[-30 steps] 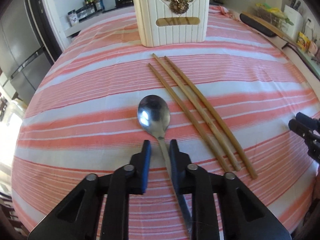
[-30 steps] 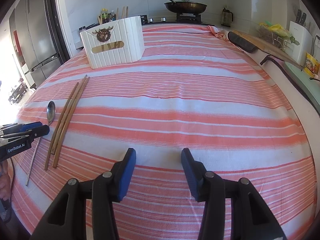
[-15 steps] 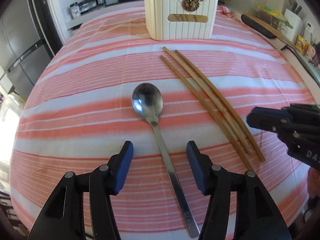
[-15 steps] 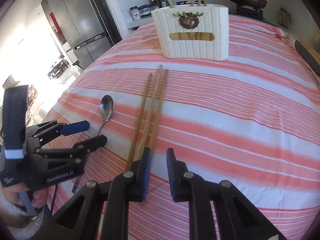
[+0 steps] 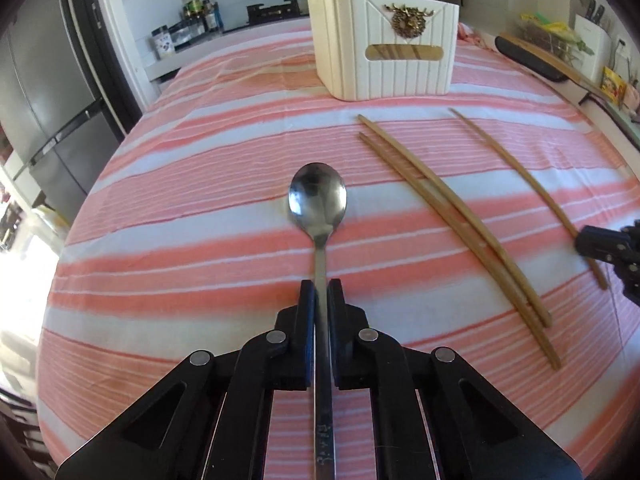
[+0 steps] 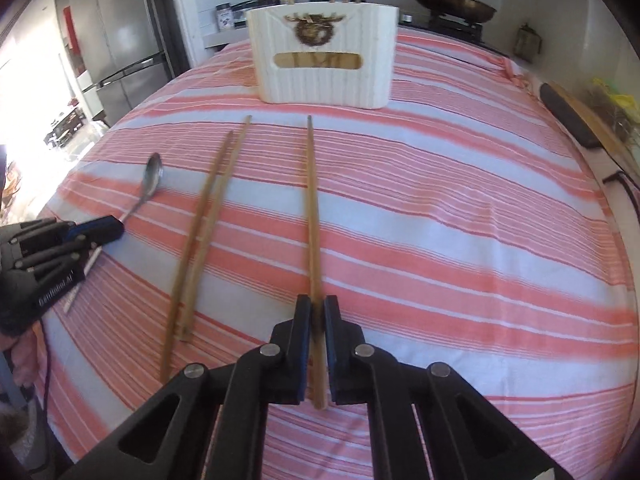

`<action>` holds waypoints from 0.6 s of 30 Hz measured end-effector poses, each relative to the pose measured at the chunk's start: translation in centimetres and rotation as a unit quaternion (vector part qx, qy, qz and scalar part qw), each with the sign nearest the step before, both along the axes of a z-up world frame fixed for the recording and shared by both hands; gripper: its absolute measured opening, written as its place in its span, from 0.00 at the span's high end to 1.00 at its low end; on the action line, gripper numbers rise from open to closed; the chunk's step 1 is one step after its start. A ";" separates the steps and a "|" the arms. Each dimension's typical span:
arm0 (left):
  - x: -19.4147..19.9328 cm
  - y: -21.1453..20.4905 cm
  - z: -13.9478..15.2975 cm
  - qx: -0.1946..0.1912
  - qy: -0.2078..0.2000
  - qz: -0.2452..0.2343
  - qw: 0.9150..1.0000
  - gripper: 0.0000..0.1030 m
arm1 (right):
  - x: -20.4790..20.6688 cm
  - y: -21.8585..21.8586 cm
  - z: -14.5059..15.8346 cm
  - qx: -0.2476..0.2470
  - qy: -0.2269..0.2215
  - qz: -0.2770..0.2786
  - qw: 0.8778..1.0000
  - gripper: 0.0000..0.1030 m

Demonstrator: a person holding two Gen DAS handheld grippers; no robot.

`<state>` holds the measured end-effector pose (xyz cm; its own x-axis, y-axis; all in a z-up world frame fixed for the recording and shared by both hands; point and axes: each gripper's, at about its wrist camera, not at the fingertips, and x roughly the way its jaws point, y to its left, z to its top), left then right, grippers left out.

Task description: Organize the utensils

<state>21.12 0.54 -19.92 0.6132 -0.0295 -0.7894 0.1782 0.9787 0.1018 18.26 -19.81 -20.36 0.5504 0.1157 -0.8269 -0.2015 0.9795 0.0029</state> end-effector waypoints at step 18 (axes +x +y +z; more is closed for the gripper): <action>2.5 2.9 -0.6 -0.043 0.033 0.046 0.997 0.09 | 0.0 -6.7 -0.3 -0.008 -0.007 -0.036 0.999 0.52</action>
